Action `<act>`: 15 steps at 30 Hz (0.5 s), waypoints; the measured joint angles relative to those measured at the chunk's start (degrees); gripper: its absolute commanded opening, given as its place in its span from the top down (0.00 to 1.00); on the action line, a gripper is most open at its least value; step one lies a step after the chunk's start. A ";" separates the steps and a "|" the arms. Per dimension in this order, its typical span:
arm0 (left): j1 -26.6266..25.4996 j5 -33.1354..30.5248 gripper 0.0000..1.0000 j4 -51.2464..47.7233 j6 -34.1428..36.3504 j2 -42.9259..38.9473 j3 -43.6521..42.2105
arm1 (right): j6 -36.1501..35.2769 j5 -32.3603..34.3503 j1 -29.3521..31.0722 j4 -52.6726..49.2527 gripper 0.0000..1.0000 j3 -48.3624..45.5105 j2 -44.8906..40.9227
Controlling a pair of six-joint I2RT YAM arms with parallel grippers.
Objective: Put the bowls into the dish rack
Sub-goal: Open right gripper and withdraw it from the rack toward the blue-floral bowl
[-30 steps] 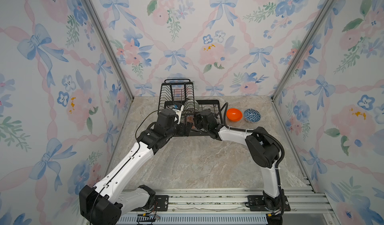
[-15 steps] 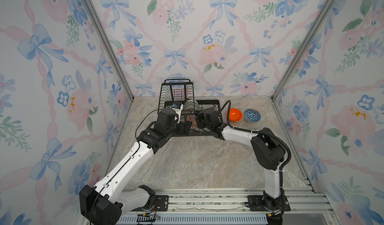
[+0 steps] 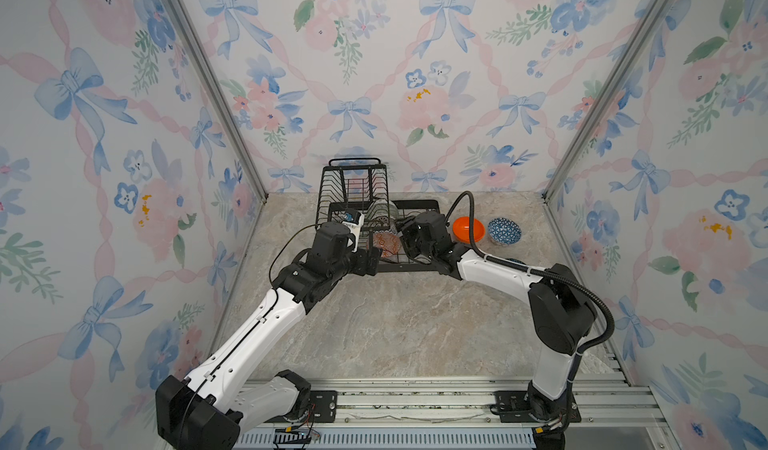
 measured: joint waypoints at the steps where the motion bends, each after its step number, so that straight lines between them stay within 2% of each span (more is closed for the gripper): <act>1: 0.00 0.07 0.02 0.24 -0.17 -0.22 -0.46 | -0.90 -0.02 -0.13 -1.11 0.32 0.00 -0.74; 6: 0.00 0.46 0.02 0.85 -0.63 -0.46 -1.46 | -6.49 -1.09 -1.38 -7.10 0.19 0.57 -3.56; 9: -0.02 0.46 0.02 1.51 -0.63 -0.37 -1.44 | -11.45 -1.81 -2.14 -13.03 0.03 3.39 -3.63; 15: -1.62 1.97 0.02 2.14 -0.37 4.00 2.47 | -21.86 -0.42 -2.67 -27.08 0.03 10.82 -4.59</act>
